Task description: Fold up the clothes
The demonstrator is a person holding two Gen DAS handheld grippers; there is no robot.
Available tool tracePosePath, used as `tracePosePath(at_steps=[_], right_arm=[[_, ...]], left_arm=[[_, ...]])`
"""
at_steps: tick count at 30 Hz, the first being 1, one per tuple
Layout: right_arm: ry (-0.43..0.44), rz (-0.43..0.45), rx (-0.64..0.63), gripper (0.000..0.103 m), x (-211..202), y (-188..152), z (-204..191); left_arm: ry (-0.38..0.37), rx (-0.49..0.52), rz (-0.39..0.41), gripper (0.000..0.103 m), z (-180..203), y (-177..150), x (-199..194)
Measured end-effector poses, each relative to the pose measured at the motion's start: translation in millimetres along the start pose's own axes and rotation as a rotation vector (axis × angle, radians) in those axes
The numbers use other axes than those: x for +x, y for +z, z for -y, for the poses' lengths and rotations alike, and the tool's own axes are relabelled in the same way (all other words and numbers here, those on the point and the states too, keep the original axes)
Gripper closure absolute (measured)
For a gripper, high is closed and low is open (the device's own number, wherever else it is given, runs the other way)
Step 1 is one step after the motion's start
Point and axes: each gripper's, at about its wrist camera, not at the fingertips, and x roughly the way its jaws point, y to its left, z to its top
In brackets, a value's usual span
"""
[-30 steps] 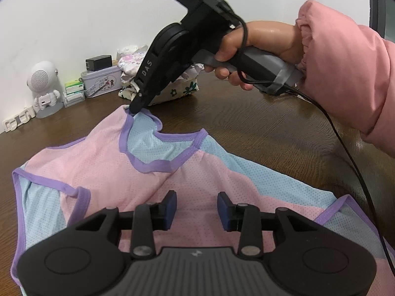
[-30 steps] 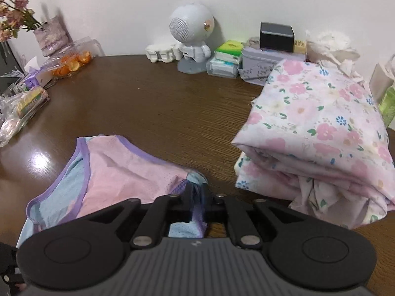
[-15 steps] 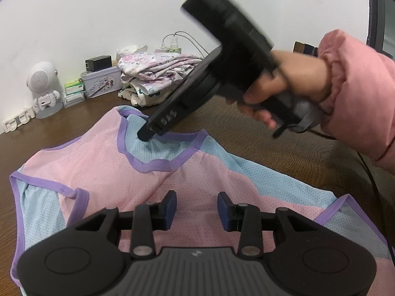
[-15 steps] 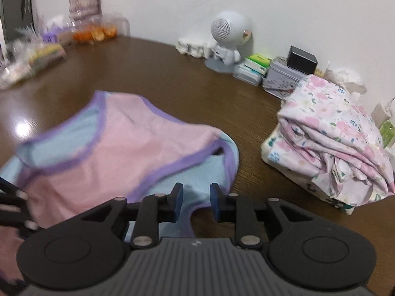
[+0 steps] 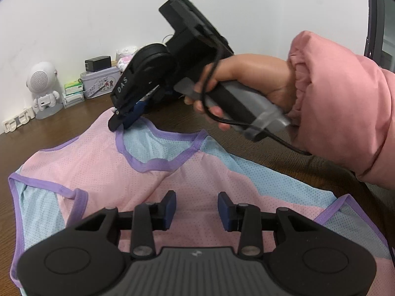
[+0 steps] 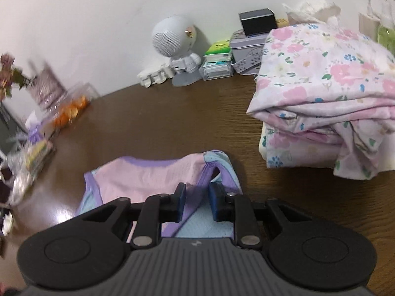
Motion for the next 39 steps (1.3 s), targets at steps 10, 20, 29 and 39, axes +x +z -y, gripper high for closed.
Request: tracePosePath(at_steps=[10,20,29,39], right_arm=[[-0.022,0.023,-0.041,0.097,-34.2,-1.4,-10.9],[-0.060,0.111,-0.177,0.084,-45.6,-13.0,-21.5],[-0.350,0.075,-0.628,0.086,-16.4,-34.2,-47.3],[-0.272,0.076,-0.418,0.101,-17.9,-20.4,-18.1]], left_arm=[[-0.001,0.001,0.001,0.067,-0.7,-0.8,-1.2],[-0.002,0.002,0.002,0.066,-0.1,-0.9,-1.1],[-0.006,0.007,0.003,0.064,0.7,0.0,0.8],[-0.007,0.007,0.005,0.064,-0.4,-1.0,0.2]])
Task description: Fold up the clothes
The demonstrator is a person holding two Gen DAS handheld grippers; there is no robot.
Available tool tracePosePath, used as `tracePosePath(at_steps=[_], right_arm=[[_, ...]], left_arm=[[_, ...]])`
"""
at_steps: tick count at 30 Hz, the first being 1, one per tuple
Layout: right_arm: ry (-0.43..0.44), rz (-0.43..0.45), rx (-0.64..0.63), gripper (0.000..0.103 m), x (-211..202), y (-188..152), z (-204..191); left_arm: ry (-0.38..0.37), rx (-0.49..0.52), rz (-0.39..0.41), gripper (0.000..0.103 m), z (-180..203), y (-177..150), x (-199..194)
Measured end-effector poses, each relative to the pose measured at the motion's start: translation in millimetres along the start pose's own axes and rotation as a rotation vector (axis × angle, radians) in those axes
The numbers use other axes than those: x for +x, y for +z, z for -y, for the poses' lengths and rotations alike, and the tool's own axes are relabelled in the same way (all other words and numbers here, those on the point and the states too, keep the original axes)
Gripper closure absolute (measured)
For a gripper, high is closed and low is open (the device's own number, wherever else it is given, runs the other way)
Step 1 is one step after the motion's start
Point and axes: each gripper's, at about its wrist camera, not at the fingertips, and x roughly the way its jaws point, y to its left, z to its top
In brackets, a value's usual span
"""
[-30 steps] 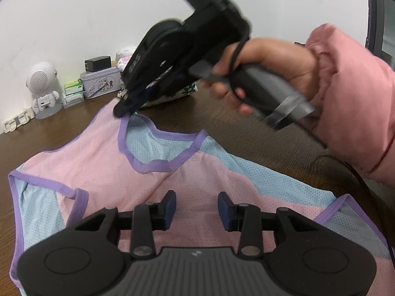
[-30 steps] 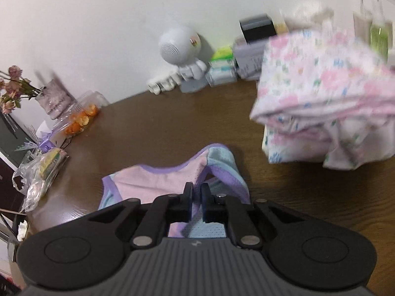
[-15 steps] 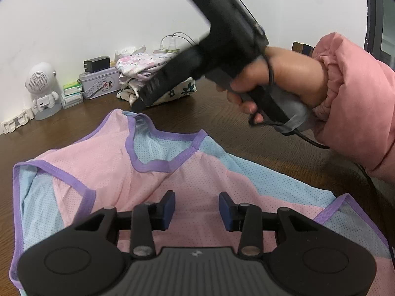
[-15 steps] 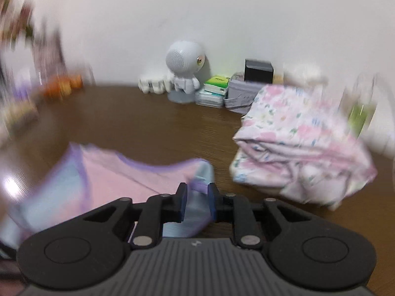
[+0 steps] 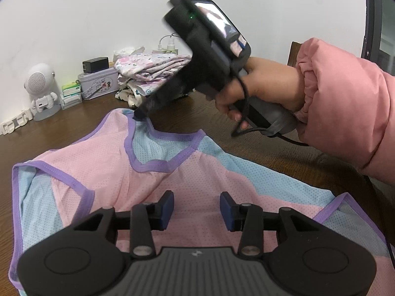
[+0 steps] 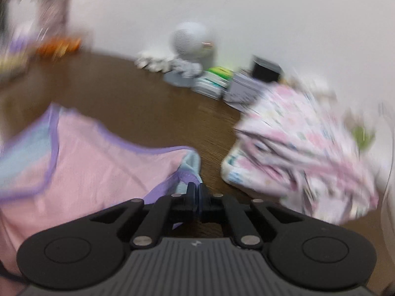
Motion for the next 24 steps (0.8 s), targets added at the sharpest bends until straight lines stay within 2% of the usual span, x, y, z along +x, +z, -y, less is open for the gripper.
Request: tracePosePath(at_steps=[3,12,14,19,21,24], right_arm=[[0.077,-0.008,0.186,0.101,2.6,-3.6,28.9],[0.169,0.022,0.399,0.100,-2.4,-9.0,60.4],[0.158,0.017,0.396,0.097,-5.1,-10.9,62.8],[0.183,0.057,0.394,0.081,-28.2,-17.2,57.4],[0.195,0.075,0.373,0.075,-45.4,-20.5,51.5],[0.201,0.095,0.297,0.067,-75.7,-28.5,39.2]], left_arm=[[-0.001,0.001,0.001,0.063,0.0,-0.9,-0.5],[0.002,-0.002,0.001,0.063,0.7,-0.3,0.5],[0.001,-0.002,0.001,0.063,0.3,-0.7,0.2],[-0.028,-0.042,-0.002,0.063,-6.0,3.3,-8.1],[-0.034,-0.067,0.051,0.063,-15.1,9.5,-28.1],[0.048,-0.091,0.118,0.062,-34.0,22.3,-56.0]])
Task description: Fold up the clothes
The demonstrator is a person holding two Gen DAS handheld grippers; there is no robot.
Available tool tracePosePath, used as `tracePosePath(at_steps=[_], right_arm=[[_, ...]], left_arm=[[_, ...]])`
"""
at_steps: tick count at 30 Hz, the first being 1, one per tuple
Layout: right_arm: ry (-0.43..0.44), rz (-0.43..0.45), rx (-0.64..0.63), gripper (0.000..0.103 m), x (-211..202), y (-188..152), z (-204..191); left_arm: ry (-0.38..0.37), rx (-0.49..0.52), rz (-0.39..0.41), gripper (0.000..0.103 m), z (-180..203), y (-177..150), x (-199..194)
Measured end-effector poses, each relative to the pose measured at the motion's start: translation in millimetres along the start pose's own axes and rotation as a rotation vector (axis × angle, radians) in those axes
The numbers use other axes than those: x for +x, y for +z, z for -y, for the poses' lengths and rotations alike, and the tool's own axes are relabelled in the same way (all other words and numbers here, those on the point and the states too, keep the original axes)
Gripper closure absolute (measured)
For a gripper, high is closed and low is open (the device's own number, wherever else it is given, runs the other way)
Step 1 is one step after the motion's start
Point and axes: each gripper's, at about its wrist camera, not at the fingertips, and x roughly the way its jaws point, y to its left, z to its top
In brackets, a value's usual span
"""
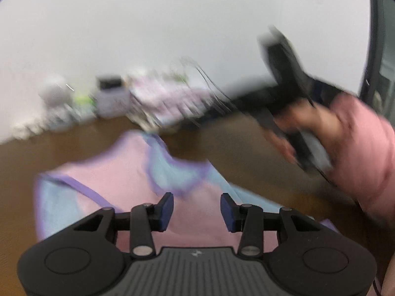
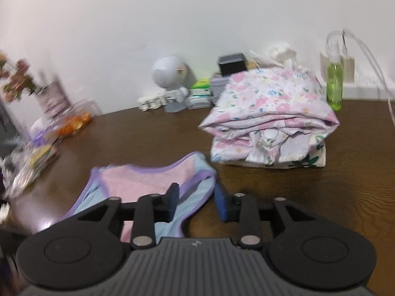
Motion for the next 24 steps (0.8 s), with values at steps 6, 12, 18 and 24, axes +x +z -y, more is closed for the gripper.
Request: tracePosePath(at_steps=[6,12,18,24], right_arm=[[0.042,-0.048,-0.222,0.066,-31.9,-41.1,-43.1],[0.015,-0.104,-0.355,0.067,-34.6,-82.7,-69.8],[-0.014,-0.122,-0.359,0.067,-40.4,-103.6,-67.6],[0.003,-0.082,-0.314,0.061,-56.5,-114.7,-63.5]], left_arm=[[0.286,0.078,-0.079,0.090,-47.4,27.8,39.8],[0.355,0.122,-0.232,0.095,-66.7,24.0,109.9],[0.439,0.007,-0.210,0.093,-96.4,17.1,107.4],[0.411,-0.120,-0.154,0.080,-112.1,22.7,79.6]])
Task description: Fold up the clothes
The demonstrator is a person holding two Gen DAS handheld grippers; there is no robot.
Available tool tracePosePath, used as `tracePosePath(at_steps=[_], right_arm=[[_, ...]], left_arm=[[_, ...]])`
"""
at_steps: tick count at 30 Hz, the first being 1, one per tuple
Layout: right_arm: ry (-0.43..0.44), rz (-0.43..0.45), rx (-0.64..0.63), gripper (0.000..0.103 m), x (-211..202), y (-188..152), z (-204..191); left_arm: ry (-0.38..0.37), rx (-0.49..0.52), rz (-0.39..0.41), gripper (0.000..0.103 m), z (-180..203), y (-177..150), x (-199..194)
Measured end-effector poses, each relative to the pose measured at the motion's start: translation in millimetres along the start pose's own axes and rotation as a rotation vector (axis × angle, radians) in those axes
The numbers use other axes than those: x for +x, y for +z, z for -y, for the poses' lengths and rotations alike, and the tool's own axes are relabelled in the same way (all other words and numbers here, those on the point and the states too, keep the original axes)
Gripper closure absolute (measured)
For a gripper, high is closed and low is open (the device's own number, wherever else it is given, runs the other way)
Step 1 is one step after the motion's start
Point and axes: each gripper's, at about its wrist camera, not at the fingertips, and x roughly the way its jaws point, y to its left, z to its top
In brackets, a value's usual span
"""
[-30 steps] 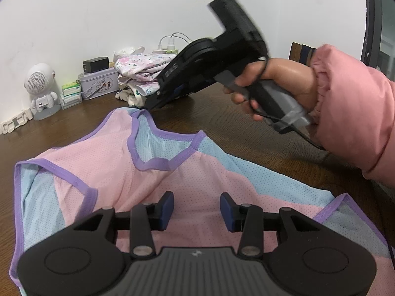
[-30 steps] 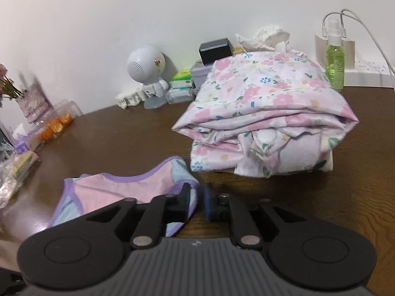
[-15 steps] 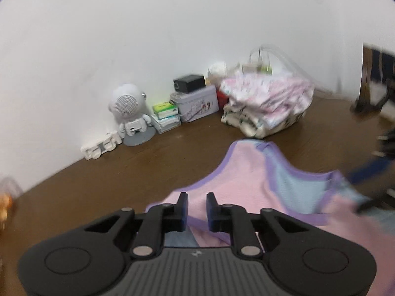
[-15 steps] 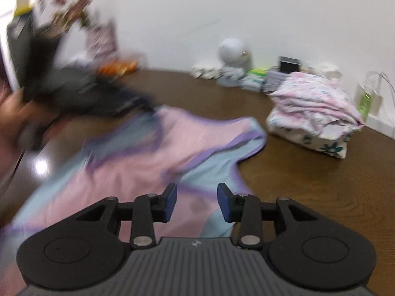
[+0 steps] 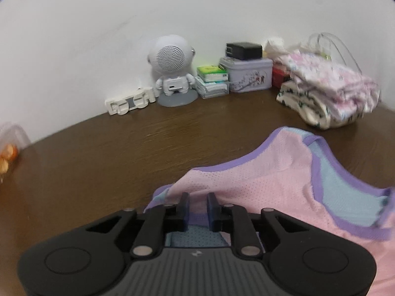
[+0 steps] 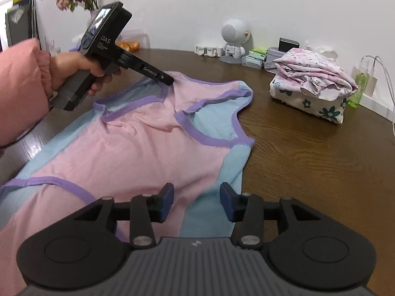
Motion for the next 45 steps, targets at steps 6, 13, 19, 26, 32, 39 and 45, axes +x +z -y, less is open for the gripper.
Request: tracePosePath(at_steps=[6,13,19,26,32,39,45], right_arm=[[0.016,0.076,0.023,0.058,-47.4,-12.3,-10.0],[-0.005,0.055,0.133,0.058,-77.9,-57.1,-9.4],[0.005,0.080,0.172,0.058,-91.0,-85.8,-25.5],[-0.049,0.073,0.099,0.058,-95.6,-98.4,-47.9],[-0.096,0.065,0.057,0.059,-103.1,-108.3,-58.3],[0.027,0.116,0.000,0.058,-121.8,-112.6,-84.1],[-0.022,0.063,0.027,0.059,-118.1,-127.0,-82.9]], left_arm=[[-0.080,0.036,0.062,0.075,8.7,-29.2,-88.9],[-0.121,0.112,-0.015,0.092,50.6,-116.3,-186.1],[-0.107,0.096,-0.061,0.093,74.2,-175.5,-219.2],[-0.056,0.085,-0.063,0.093,82.8,-201.5,-236.6],[-0.027,0.098,-0.042,0.093,88.2,-209.3,-253.3],[-0.154,0.190,-0.032,0.091,130.6,-221.7,-283.3],[-0.097,0.155,-0.059,0.092,129.5,-240.0,-286.7]])
